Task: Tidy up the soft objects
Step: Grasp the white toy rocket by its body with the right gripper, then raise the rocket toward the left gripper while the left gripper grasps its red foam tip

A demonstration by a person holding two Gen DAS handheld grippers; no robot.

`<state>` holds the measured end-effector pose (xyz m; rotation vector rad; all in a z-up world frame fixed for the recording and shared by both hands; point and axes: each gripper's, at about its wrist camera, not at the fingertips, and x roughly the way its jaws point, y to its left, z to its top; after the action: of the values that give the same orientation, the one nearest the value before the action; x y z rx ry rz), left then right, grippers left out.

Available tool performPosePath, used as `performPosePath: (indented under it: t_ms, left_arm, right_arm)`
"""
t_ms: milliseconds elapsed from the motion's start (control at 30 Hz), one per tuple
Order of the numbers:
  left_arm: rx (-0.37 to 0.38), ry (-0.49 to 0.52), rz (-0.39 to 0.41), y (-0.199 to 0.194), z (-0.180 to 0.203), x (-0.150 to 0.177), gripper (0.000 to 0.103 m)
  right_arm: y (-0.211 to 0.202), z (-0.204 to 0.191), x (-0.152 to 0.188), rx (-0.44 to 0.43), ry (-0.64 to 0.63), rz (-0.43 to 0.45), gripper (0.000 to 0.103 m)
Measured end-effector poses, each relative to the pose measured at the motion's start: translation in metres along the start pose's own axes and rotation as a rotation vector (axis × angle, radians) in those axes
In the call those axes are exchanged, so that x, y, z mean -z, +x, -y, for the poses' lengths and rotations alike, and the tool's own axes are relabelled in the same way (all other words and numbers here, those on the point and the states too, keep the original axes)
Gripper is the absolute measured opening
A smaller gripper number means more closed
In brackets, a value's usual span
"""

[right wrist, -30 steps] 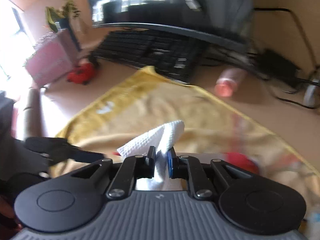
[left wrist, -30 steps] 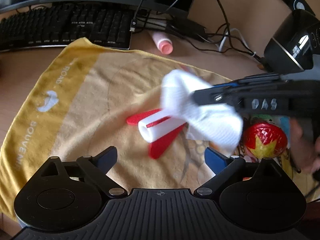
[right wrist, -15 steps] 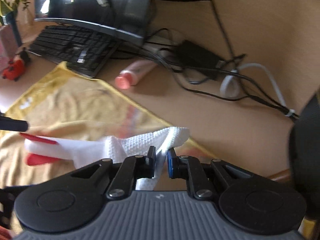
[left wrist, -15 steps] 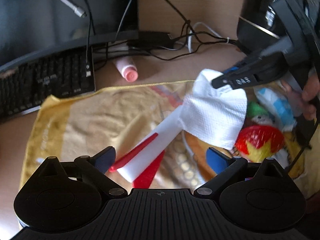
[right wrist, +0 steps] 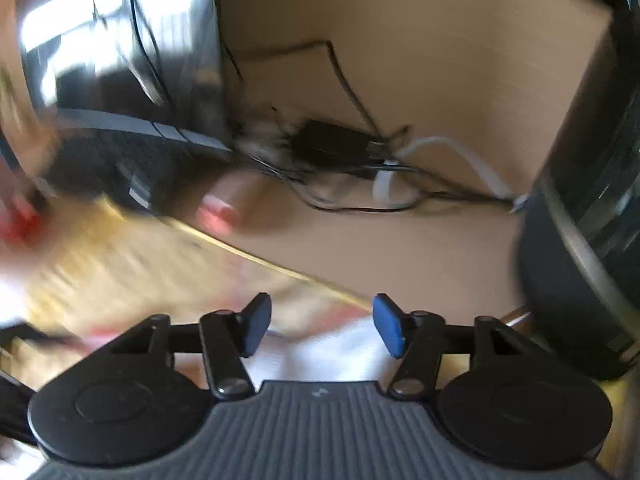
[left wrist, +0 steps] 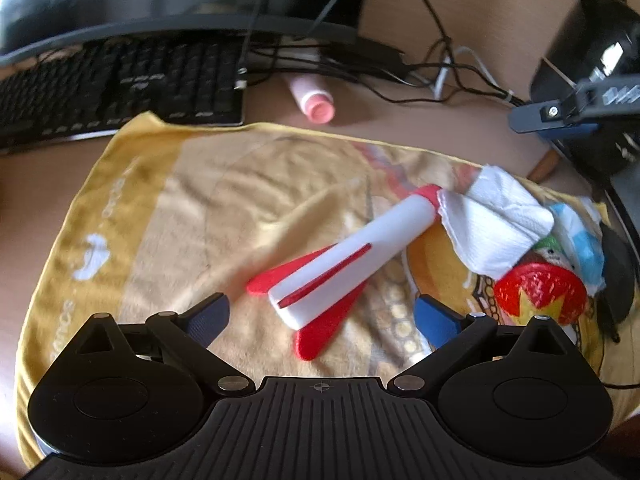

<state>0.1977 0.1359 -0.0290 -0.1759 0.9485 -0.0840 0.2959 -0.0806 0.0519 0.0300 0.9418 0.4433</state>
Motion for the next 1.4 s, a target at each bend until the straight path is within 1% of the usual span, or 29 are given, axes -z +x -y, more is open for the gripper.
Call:
performPosePath:
  t_ms: [33, 67, 100, 133, 167, 200, 233, 267, 300, 333, 367, 400, 467, 533, 633, 667, 733, 767, 833, 900, 967, 1033, 1067, 1167, 1233, 1300, 1333, 1367, 1400]
  left_arm:
    - [-0.001, -0.013, 0.004, -0.001, -0.002, 0.000, 0.101]
    - [-0.002, -0.026, 0.011, -0.003, -0.004, 0.001, 0.101]
    - [-0.002, -0.035, 0.018, -0.005, -0.007, 0.003, 0.101]
    - [-0.002, -0.044, 0.026, -0.009, -0.010, 0.005, 0.101]
    - [-0.003, -0.053, 0.033, -0.013, -0.013, 0.007, 0.101]
    - [-0.003, -0.063, 0.041, -0.017, -0.017, 0.009, 0.101]
    - [-0.003, -0.076, 0.049, -0.022, -0.021, 0.011, 0.101]
    - [-0.003, -0.090, 0.058, -0.027, -0.026, 0.014, 0.101]
    - [0.000, -0.109, 0.069, -0.033, -0.031, 0.017, 0.101]
    - [0.003, -0.128, 0.080, -0.038, -0.036, 0.020, 0.102]
    - [0.008, -0.151, 0.090, -0.042, -0.042, 0.023, 0.102]
    - [0.013, -0.174, 0.099, -0.046, -0.048, 0.026, 0.102]
    - [0.024, -0.217, 0.107, -0.050, -0.059, 0.031, 0.102]
    - [0.015, -0.242, 0.105, -0.051, -0.067, 0.035, 0.102]
    - [-0.002, -0.268, 0.106, -0.054, -0.078, 0.042, 0.102]
    - [-0.003, -0.276, 0.110, -0.054, -0.081, 0.044, 0.102]
    - [0.005, -0.287, 0.125, -0.057, -0.085, 0.046, 0.102]
    - [0.011, -0.284, 0.136, -0.059, -0.086, 0.046, 0.102]
    - [0.035, -0.267, 0.175, -0.066, -0.088, 0.042, 0.102]
    - [0.063, -0.250, 0.218, -0.073, -0.090, 0.037, 0.102]
    - [0.106, -0.232, 0.250, -0.079, -0.092, 0.030, 0.102]
    - [0.160, -0.213, 0.275, -0.083, -0.093, 0.021, 0.102]
    - [0.188, -0.204, 0.287, -0.085, -0.094, 0.017, 0.102]
    - [0.270, -0.175, 0.324, -0.090, -0.096, 0.004, 0.102]
    - [0.318, -0.156, 0.347, -0.094, -0.096, -0.005, 0.102]
    - [0.243, -0.144, 0.359, -0.098, -0.086, -0.014, 0.102]
    - [0.217, -0.123, 0.376, -0.100, -0.079, -0.015, 0.102]
    - [0.196, -0.101, 0.392, -0.102, -0.072, -0.015, 0.102]
    - [0.209, -0.071, 0.398, -0.103, -0.064, -0.014, 0.102]
  right_arm:
    - [0.005, -0.002, 0.003, -0.098, 0.113, -0.048, 0.060]
    - [0.014, -0.004, 0.007, -0.170, 0.203, -0.097, 0.060]
    - [0.026, -0.007, 0.013, -0.228, 0.294, -0.158, 0.057]
    - [0.038, -0.008, 0.018, -0.250, 0.350, -0.203, 0.056]
    - [0.050, -0.010, 0.023, -0.249, 0.410, -0.249, 0.053]
    - [0.059, -0.010, 0.029, -0.232, 0.466, -0.279, 0.052]
    - [0.065, -0.009, 0.033, -0.215, 0.505, -0.294, 0.051]
    - [0.071, -0.009, 0.037, -0.197, 0.543, -0.308, 0.043]
    - [0.073, -0.010, 0.037, -0.179, 0.559, -0.308, 0.042]
    - [0.073, -0.011, 0.036, -0.162, 0.571, -0.304, 0.044]
    - [0.075, -0.012, 0.034, -0.143, 0.592, -0.297, 0.052]
    - [0.077, -0.012, 0.033, -0.137, 0.616, -0.292, 0.056]
    - [0.086, -0.013, 0.031, -0.121, 0.666, -0.295, 0.056]
    - [0.094, -0.015, 0.031, -0.101, 0.696, -0.292, 0.056]
    - [0.103, -0.020, 0.033, -0.077, 0.711, -0.274, 0.057]
    - [0.104, -0.019, 0.032, -0.074, 0.694, -0.269, 0.057]
    - [0.106, -0.024, 0.029, -0.079, 0.635, -0.259, 0.044]
    - [0.105, -0.028, 0.029, -0.100, 0.606, -0.259, 0.040]
    - [0.097, -0.040, 0.028, -0.164, 0.525, -0.241, 0.039]
    - [0.079, -0.060, 0.024, -0.159, 0.340, -0.159, 0.039]
    - [0.055, -0.090, 0.023, -0.087, 0.054, -0.025, 0.039]
    - [0.034, -0.117, 0.033, -0.026, -0.217, 0.119, 0.039]
    - [0.024, -0.130, 0.043, 0.004, -0.357, 0.209, 0.039]
    - [0.011, -0.156, 0.089, 0.054, -0.684, 0.437, 0.039]
    - [0.011, -0.164, 0.118, 0.049, -0.806, 0.516, 0.039]
    - [0.014, -0.168, 0.139, 0.038, -0.881, 0.564, 0.039]
    - [0.015, -0.169, 0.146, 0.037, -0.900, 0.574, 0.039]
    - [0.017, -0.170, 0.151, 0.036, -0.917, 0.582, 0.039]
    - [0.017, -0.170, 0.154, 0.040, -0.923, 0.596, 0.039]
